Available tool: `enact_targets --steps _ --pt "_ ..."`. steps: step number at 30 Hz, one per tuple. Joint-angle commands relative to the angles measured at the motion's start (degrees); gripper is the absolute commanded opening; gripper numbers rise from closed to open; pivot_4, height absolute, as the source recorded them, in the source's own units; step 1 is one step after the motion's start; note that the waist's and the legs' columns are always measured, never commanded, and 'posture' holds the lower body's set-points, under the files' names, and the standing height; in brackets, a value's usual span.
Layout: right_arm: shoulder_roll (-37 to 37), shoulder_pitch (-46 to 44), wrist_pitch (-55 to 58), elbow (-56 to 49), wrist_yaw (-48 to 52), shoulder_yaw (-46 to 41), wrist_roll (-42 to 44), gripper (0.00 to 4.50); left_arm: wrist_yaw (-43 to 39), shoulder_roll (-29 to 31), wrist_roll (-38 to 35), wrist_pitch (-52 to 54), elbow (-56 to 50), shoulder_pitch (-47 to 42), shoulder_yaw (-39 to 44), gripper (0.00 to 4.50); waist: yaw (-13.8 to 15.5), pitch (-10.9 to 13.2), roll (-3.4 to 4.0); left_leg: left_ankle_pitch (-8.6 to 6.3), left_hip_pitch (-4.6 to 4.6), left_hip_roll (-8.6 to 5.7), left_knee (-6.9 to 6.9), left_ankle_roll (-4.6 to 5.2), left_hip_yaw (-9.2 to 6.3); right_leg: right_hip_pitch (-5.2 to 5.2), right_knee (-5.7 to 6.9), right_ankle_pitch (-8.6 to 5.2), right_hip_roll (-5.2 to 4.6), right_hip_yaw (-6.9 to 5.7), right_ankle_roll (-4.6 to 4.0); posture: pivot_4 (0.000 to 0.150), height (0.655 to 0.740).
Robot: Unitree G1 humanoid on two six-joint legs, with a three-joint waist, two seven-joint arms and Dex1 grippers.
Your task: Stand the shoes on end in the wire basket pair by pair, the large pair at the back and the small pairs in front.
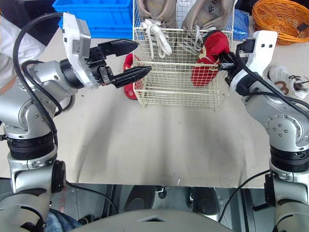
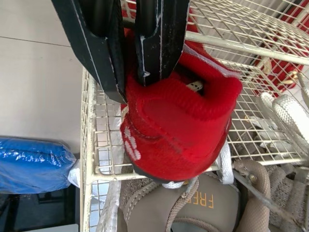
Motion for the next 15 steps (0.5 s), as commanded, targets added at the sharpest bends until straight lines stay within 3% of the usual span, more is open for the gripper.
enact_targets --steps 1,7,8,15 --pt "0.0 -0.3 2.0 -1.4 -0.3 -2.7 -0.9 1.38 0.6 0.8 -1.0 -0.4 -2.2 -0.3 1.3 4.5 0.0 0.0 0.0 0.0 0.01 0.0 0.0 0.0 0.0 0.0 0.0 0.0 0.0 0.0 0.0 0.15 0.686" --pt "-2.0 0.1 4.0 -3.3 0.4 -6.0 -0.9 4.26 0.0 1.8 -0.4 -1.2 -1.0 0.5 1.3 4.5 0.6 0.0 -0.01 0.0 -0.01 -0.03 0.03 0.0 -0.01 0.02 0.0 0.0 -0.02 0.0 0.0 0.15 0.686" --pt "-2.5 0.2 4.5 -3.7 0.6 -6.5 -0.9 4.45 -0.2 2.0 -0.3 -1.4 -0.6 0.7 1.4 4.5 0.7 0.0 -0.01 0.0 -0.02 -0.03 0.03 0.01 -0.01 0.02 0.0 0.0 -0.02 0.0 0.0 0.15 0.686" --pt "-6.1 2.2 7.0 -6.4 2.5 -11.7 0.7 4.45 -1.5 4.0 2.3 -4.7 4.8 2.0 1.9 4.5 0.4 0.0 0.0 0.0 0.01 -0.01 0.0 0.0 0.01 -0.01 0.03 0.0 0.0 0.01 0.0 0.15 0.686"
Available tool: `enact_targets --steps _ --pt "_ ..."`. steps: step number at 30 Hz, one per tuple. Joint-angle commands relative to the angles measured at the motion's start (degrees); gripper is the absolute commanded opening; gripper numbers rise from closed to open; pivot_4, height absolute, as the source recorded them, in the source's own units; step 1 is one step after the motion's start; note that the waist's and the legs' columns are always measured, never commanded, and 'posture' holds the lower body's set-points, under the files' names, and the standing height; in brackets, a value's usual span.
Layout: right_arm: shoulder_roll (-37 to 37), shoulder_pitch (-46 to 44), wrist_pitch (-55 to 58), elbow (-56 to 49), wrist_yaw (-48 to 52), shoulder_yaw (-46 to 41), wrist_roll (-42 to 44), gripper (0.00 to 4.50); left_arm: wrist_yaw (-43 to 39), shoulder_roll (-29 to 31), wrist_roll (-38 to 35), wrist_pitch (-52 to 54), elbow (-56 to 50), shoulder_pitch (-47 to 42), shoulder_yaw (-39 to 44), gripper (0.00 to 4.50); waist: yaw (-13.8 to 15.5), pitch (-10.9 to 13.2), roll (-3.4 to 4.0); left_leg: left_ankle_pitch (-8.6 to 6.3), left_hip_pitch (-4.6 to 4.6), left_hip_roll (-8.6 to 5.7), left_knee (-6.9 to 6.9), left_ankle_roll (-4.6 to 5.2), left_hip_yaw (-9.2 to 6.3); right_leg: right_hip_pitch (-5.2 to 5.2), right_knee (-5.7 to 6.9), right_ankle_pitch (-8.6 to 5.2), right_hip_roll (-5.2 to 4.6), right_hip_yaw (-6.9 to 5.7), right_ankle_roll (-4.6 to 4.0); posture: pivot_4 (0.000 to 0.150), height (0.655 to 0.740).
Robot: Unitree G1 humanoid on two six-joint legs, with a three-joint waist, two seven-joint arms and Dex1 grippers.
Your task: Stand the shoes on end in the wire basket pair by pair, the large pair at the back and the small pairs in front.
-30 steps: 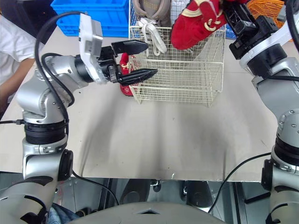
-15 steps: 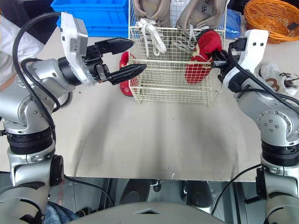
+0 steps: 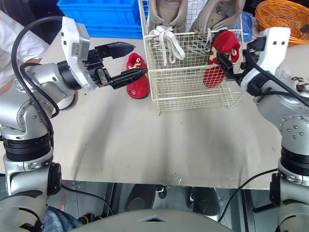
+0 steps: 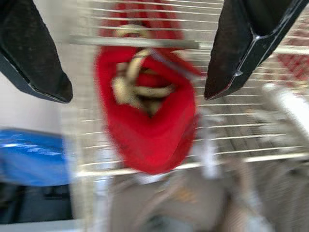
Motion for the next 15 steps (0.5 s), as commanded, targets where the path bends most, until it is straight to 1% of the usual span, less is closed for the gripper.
enact_targets --steps 1,5,7,9,13,15 --pt "-1.7 0.3 1.1 -3.8 1.5 -4.1 1.8 4.45 -1.1 1.4 1.3 -3.2 2.6 0.3 1.9 4.5 -0.4 0.0 0.0 0.0 0.0 0.01 -0.01 0.0 0.0 -0.02 0.01 0.0 0.01 0.0 0.0 0.15 0.686" --pt "-1.8 1.6 2.9 -6.4 4.1 -5.6 8.6 4.45 -2.4 2.0 3.3 -6.1 7.2 0.8 1.6 4.5 -0.8 0.0 0.0 0.0 -0.01 0.01 -0.02 0.0 0.04 -0.05 0.01 0.0 0.01 0.04 0.0 0.15 0.686" --pt "-3.8 3.2 3.3 -8.5 8.7 -5.6 10.7 4.45 -2.6 2.0 4.2 -7.5 10.1 0.4 1.9 4.5 -0.7 0.0 0.0 0.0 -0.02 0.02 -0.04 0.0 0.08 -0.11 0.03 0.0 0.01 0.07 0.0 0.15 0.686" --pt "-6.0 5.3 2.4 -11.5 15.5 -5.6 12.1 4.45 -1.8 2.2 6.3 -9.0 14.7 -0.6 1.8 4.5 -0.6 0.0 0.01 0.0 -0.06 0.02 -0.06 0.0 0.11 -0.17 0.03 0.0 0.0 0.09 0.0 0.15 0.686" --pt "-7.9 7.6 -2.8 -16.4 25.5 -4.1 9.1 4.45 3.6 0.1 10.4 -10.2 26.1 -5.3 1.3 4.5 -0.6 0.0 -0.02 -0.01 -0.12 0.02 -0.08 0.01 0.14 -0.24 0.03 0.0 0.01 0.11 0.0 0.15 0.686" --pt "-7.9 8.5 -4.4 -17.8 28.8 -3.4 8.5 4.45 5.3 -1.2 11.6 -10.6 31.4 -7.9 1.3 4.5 -0.5 0.0 -0.06 -0.01 -0.13 0.01 -0.08 0.01 0.13 -0.24 0.03 0.0 0.01 0.1 0.01 0.15 0.686"
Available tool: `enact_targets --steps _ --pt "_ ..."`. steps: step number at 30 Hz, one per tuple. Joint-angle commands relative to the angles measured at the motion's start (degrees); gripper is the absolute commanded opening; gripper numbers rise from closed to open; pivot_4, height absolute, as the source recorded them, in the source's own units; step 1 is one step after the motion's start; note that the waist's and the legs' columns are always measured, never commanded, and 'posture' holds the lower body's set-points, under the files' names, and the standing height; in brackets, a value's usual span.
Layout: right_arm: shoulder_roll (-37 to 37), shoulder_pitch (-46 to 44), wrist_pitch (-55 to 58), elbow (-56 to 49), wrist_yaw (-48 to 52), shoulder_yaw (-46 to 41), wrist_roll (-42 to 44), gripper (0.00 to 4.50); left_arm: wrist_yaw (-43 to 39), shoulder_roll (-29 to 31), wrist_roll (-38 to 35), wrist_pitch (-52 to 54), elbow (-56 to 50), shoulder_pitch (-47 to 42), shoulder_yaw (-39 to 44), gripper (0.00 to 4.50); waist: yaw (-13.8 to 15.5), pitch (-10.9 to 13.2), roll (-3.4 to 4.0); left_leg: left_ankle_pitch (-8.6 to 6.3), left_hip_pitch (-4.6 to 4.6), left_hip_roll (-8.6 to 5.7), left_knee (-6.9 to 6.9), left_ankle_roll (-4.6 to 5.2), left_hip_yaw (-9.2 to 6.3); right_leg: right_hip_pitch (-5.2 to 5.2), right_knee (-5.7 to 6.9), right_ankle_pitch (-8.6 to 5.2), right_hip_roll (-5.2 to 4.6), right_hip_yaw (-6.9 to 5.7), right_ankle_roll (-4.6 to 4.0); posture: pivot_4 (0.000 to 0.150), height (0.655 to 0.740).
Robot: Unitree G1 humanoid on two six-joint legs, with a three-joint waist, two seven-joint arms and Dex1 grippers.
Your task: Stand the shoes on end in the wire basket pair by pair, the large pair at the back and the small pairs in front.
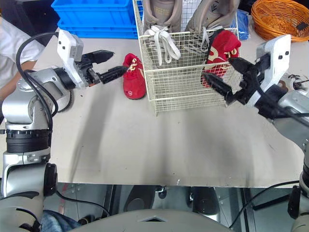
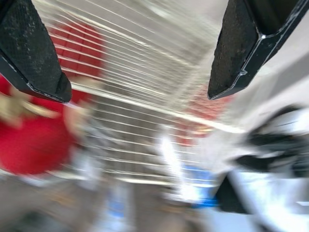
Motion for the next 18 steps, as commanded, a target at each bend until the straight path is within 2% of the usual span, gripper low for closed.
enact_targets --steps 1,9,12,18 --pt "-1.1 1.1 -4.2 -4.1 6.8 0.6 -1.6 4.45 3.7 -1.4 2.6 -1.6 7.8 -4.9 1.2 4.5 0.0 0.0 -0.06 0.0 0.0 0.0 0.0 0.0 0.01 0.0 0.0 0.0 0.0 0.01 0.0 0.15 0.686" --pt "-4.6 4.6 -8.7 -5.1 15.6 7.6 -13.7 4.45 0.7 -3.7 8.1 -4.5 25.6 -12.3 -2.3 4.5 -0.2 0.0 -0.19 0.0 -0.03 0.0 0.0 0.0 0.09 -0.07 0.02 0.0 -0.01 0.01 0.01 0.15 0.686" --pt "-5.5 4.7 -10.8 -4.2 18.5 9.8 -18.4 4.45 1.0 -5.0 8.3 -4.7 34.6 -17.5 -1.2 4.5 -0.2 0.0 -0.34 0.01 -0.06 0.0 0.02 -0.01 0.1 -0.11 0.06 0.0 -0.01 0.01 0.01 0.15 0.686" --pt "-4.9 3.6 -13.6 -2.7 22.4 12.1 -22.7 4.45 3.0 -6.7 9.6 -5.9 49.0 -26.0 0.0 4.5 -0.2 0.1 -0.51 0.0 -0.11 -0.01 0.06 0.0 0.14 -0.16 0.05 -0.01 -0.04 0.01 0.02 0.15 0.686"
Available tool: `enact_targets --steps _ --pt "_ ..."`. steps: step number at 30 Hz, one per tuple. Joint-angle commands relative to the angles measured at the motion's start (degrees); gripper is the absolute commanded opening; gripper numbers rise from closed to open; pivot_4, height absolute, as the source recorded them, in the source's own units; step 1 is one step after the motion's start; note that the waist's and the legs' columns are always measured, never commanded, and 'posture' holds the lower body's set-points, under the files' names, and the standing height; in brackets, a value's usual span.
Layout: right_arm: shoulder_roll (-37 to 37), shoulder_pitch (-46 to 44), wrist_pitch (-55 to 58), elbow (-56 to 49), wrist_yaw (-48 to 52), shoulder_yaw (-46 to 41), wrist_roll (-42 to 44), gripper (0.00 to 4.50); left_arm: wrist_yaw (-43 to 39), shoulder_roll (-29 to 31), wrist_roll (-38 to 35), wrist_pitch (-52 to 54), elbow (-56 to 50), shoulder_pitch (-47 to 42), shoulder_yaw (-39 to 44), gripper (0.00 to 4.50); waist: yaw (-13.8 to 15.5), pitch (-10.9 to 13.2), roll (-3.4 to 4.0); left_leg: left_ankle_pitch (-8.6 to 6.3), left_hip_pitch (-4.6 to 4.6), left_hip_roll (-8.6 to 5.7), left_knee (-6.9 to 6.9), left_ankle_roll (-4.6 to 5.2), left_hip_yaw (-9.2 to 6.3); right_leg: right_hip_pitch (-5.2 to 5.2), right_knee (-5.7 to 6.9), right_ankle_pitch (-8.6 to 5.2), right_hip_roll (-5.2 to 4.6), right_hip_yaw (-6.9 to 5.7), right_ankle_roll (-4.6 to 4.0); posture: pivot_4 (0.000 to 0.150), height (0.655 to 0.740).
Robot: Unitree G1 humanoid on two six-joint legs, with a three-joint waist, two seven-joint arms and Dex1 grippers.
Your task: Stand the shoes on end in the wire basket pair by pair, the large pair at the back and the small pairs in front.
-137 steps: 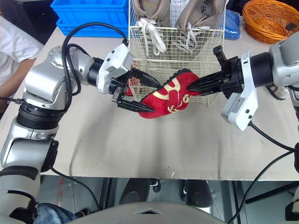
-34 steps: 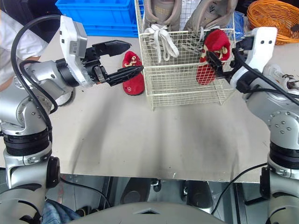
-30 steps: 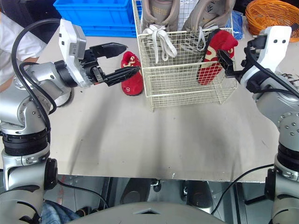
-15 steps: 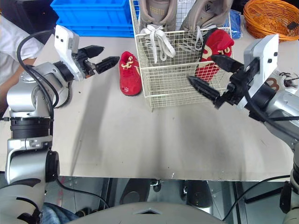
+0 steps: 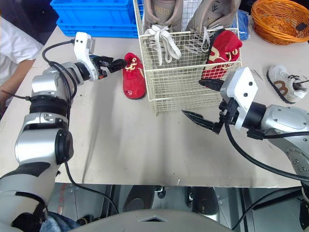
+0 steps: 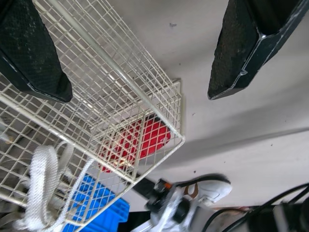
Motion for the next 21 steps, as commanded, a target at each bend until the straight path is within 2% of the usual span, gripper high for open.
enact_targets --steps 1,9,13,19,20,21 --pt "0.1 -1.0 -2.7 -0.5 2.5 0.5 -2.3 4.45 1.9 -0.1 1.5 -1.8 6.3 -4.3 1.8 4.5 0.0 0.0 -0.02 0.0 0.0 0.0 0.0 0.0 0.0 -0.01 0.02 0.0 0.0 -0.01 0.0 0.15 0.686" --pt "4.8 -3.1 -6.1 1.0 1.1 1.5 -6.9 4.45 3.1 -2.8 6.8 -3.4 15.8 -8.1 0.5 4.5 -0.1 0.0 -0.12 0.0 -0.03 0.02 0.0 -0.01 0.06 -0.09 0.08 0.0 0.0 0.01 0.0 0.15 0.686" --pt "6.8 -3.5 -6.6 1.2 0.3 1.6 -8.6 4.5 4.5 -3.1 9.0 -4.4 18.2 -8.8 0.8 3.29 -0.1 -0.1 -0.17 0.01 -0.03 0.02 0.0 -0.01 0.06 -0.1 0.1 0.0 0.0 0.01 0.0 0.15 0.686" --pt "8.0 -3.4 -6.2 0.6 -0.1 1.3 -9.7 4.5 4.9 -2.0 10.0 -4.6 18.6 -9.0 1.8 0.5 -0.3 -0.1 -0.17 0.02 0.02 0.04 0.01 -0.03 0.09 -0.11 0.16 0.0 0.0 0.06 -0.01 0.15 0.686" --pt "8.0 -3.5 -6.2 0.6 -0.1 1.2 -9.8 4.5 4.8 -1.7 9.7 -4.1 18.5 -9.1 2.3 0.13 -0.3 -0.1 -0.17 0.02 0.02 0.04 0.02 -0.04 0.09 -0.11 0.16 0.0 0.01 0.06 0.0 0.15 0.686" --pt "8.1 -3.7 -6.3 0.8 0.0 1.1 -9.9 4.5 4.6 -1.3 9.6 -3.6 18.3 -9.1 2.6 0.02 -0.3 -0.1 -0.18 0.02 0.02 0.04 0.02 -0.04 0.09 -0.11 0.16 0.0 0.01 0.07 -0.01 0.15 0.686"
